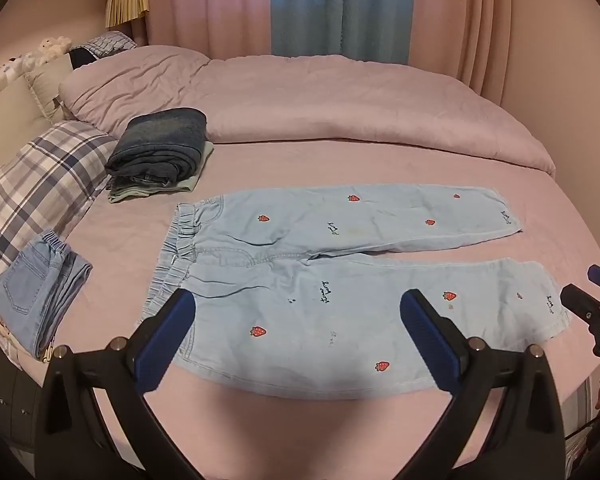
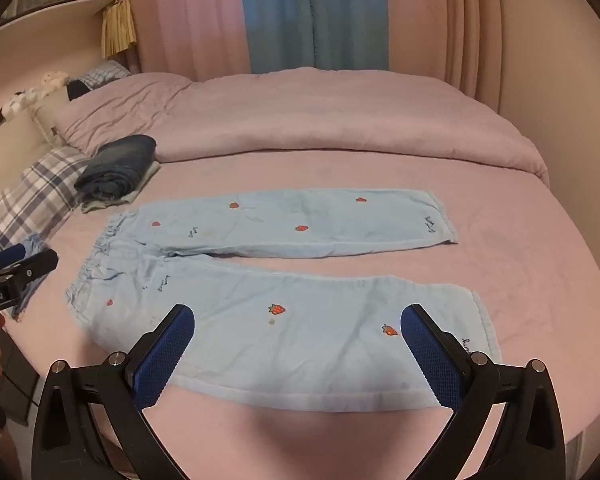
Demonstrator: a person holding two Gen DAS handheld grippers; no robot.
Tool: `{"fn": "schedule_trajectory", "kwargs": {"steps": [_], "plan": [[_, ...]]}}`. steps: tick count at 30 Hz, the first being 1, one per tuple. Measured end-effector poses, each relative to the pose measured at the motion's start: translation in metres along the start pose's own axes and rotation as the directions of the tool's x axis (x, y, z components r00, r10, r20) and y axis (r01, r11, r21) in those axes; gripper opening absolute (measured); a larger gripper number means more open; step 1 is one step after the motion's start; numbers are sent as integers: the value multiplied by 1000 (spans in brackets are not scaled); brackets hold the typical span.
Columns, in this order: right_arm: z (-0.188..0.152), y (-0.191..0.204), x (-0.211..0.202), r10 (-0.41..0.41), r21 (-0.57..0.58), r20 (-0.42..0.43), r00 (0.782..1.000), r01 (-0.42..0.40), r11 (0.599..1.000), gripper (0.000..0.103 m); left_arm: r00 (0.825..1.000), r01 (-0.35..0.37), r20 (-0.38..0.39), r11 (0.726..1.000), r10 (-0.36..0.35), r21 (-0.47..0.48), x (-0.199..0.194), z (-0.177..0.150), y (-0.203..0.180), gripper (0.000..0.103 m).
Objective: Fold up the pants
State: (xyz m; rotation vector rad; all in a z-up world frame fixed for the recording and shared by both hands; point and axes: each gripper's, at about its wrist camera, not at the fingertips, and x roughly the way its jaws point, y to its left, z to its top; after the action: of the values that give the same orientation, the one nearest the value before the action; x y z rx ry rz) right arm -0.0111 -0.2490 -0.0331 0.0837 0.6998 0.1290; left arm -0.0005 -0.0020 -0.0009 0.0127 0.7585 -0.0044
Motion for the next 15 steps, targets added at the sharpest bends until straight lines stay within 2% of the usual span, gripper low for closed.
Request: {"fn": "schedule_trajectory", "kwargs": {"steps": [15], "plan": [[0, 1, 0, 0, -5, -7, 1000, 0, 1000, 103, 1000, 20, -1, 1000, -20, 7, 8, 1, 8, 103]]}}
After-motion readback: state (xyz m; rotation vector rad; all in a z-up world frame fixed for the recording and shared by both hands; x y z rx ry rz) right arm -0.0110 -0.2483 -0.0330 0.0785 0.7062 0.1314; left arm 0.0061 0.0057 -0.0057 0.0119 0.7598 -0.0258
